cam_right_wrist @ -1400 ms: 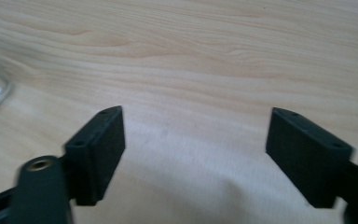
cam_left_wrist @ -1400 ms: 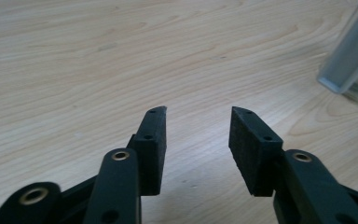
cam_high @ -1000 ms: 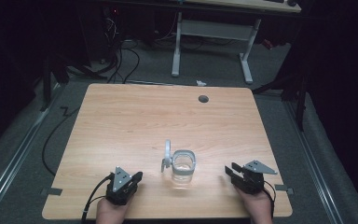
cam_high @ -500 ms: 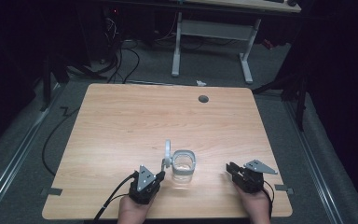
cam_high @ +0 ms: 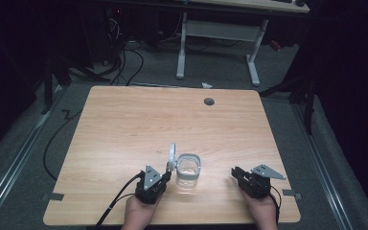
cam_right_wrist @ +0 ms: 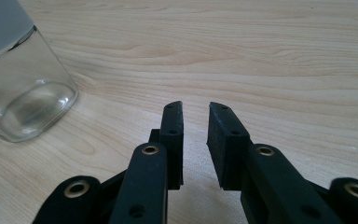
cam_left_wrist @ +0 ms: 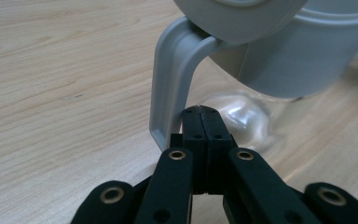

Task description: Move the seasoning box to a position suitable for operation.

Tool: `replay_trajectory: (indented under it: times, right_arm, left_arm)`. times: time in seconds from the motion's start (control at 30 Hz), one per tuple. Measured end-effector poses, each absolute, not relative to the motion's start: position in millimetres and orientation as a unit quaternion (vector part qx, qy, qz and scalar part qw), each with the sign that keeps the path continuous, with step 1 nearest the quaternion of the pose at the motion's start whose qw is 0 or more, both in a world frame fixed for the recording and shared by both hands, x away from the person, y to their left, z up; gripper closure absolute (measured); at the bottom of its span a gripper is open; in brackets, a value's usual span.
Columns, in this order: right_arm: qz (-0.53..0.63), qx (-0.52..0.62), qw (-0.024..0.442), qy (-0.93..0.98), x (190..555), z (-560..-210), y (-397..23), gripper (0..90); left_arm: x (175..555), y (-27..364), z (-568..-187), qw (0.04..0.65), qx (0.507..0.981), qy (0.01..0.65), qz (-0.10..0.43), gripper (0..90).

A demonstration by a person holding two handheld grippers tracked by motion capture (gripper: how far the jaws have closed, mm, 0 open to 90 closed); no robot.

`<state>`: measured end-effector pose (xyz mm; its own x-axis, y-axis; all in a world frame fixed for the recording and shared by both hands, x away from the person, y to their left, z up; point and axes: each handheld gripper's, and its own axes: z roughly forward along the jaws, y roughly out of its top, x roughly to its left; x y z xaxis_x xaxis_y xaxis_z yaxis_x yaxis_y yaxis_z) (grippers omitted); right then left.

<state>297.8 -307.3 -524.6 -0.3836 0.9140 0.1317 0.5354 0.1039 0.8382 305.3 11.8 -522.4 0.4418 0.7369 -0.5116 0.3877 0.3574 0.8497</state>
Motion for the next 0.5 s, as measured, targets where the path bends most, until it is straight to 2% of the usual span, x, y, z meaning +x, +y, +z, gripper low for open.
replay_trajectory:
  times: [0.33,0.5]
  right_arm:
    - [0.433,0.523,0.221,0.700,299,-525,-307,76.0]
    - [0.432,0.521,0.218,0.703,298,-526,-305,72.4]
  left_arm:
    - [325,16,-526,0.645,0.555,0.507,0.140,90.0]
    - [338,20,-529,0.645,0.556,0.508,0.129,90.0]
